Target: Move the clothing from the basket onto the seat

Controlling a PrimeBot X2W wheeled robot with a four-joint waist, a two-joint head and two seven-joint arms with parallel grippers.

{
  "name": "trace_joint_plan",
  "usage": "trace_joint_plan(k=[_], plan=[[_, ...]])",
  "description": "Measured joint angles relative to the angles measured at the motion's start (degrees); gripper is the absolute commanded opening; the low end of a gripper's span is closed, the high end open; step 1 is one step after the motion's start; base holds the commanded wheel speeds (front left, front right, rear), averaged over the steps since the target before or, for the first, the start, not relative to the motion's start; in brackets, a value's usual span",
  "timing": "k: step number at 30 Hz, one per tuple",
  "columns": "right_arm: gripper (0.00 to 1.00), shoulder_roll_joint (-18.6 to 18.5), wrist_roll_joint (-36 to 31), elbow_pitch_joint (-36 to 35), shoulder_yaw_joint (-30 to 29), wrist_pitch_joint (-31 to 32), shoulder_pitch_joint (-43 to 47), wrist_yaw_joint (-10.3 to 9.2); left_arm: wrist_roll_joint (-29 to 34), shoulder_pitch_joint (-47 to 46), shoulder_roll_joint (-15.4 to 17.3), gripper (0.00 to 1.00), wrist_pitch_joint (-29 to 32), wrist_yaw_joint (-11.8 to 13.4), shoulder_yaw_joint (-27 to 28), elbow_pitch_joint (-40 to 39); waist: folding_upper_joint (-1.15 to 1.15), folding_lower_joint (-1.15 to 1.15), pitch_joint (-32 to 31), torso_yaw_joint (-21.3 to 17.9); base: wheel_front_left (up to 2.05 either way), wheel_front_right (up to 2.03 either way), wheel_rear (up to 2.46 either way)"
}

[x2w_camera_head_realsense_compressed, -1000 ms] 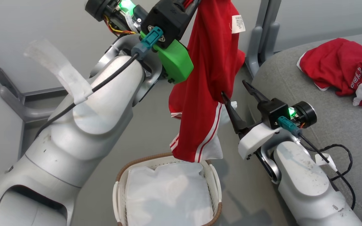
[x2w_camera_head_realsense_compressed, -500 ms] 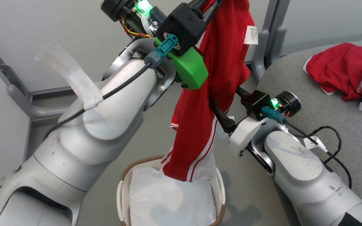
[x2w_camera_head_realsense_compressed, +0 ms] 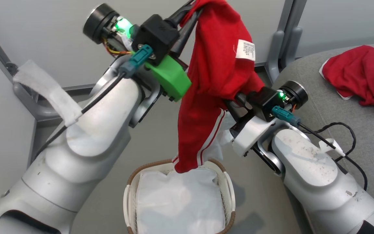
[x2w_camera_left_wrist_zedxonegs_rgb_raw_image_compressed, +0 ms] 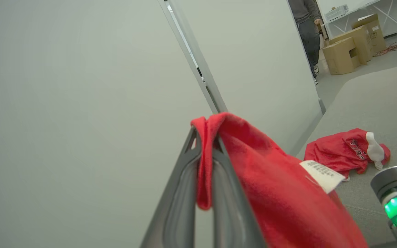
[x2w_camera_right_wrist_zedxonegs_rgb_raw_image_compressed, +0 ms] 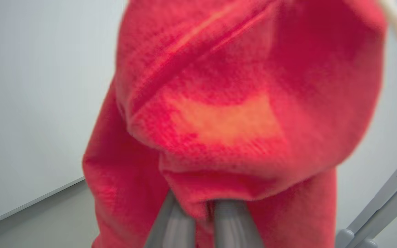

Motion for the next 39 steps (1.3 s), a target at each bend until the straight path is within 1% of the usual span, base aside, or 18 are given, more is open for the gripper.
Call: trace_joint_plan(k=[3,4,5,6,11,20,28,35,39], plan=[[0.00,-0.3,-0.3,-1.3,-0.8,0.0,0.9,0.00,-1.4,2.7,1.5,0.00,-0.6,1.2,1.6,0.5,0.00,0.00,-0.1,0.0,0.00,0.00,0.00],[0.00,-0.5,-0.6,-2.3,-1.7,0.0,1.1,0.00,-2.8,4.8,2.4,0.38,-1.6,2.2,3.0,1.2,0.00,0.00,-0.2,-0.1,0.00,0.00,0.00],[0.00,-0.5,-0.7,-2.7,-2.1,0.0,1.3,0.00,-3.3,5.8,2.9,0.86,-2.1,2.5,3.3,1.5,0.00,0.00,-0.2,-0.1,0.00,0.00,0.00],[0.00,-0.6,-0.9,-3.0,-2.7,0.0,1.6,-0.01,-3.6,6.9,3.4,1.00,-2.5,2.9,3.6,1.9,0.00,0.00,-0.2,-0.2,0.00,0.00,0.00],[0.00,-0.9,-1.5,-4.5,-4.6,0.0,2.1,0.00,-5.3,12.9,5.2,1.00,-5.0,4.2,5.0,3.8,0.00,0.00,-0.2,-0.2,0.00,0.00,0.00],[0.00,-1.6,-3.1,-5.7,-8.0,0.0,3.6,0.00,-8.1,23.5,5.5,1.00,-8.0,4.7,5.2,4.0,0.00,0.00,0.4,0.0,0.00,0.00,0.00],[0.00,-2.2,-4.2,-6.2,-10.6,0.0,5.5,0.00,-7.7,31.4,3.8,1.00,-9.0,4.2,2.7,1.6,0.00,0.00,0.8,0.0,0.00,0.00,0.00],[0.00,-2.9,-4.5,-6.4,-11.8,0.0,6.6,0.00,-7.2,34.1,1.5,1.00,-9.2,3.4,1.2,0.1,0.00,0.00,1.1,-0.2,0.00,0.00,0.00],[0.00,-3.0,-4.9,-6.6,-12.5,0.0,6.6,0.00,-6.8,34.7,0.8,1.00,-9.2,3.3,1.0,-0.2,0.00,0.00,1.3,-0.7,0.00,0.00,0.00]])
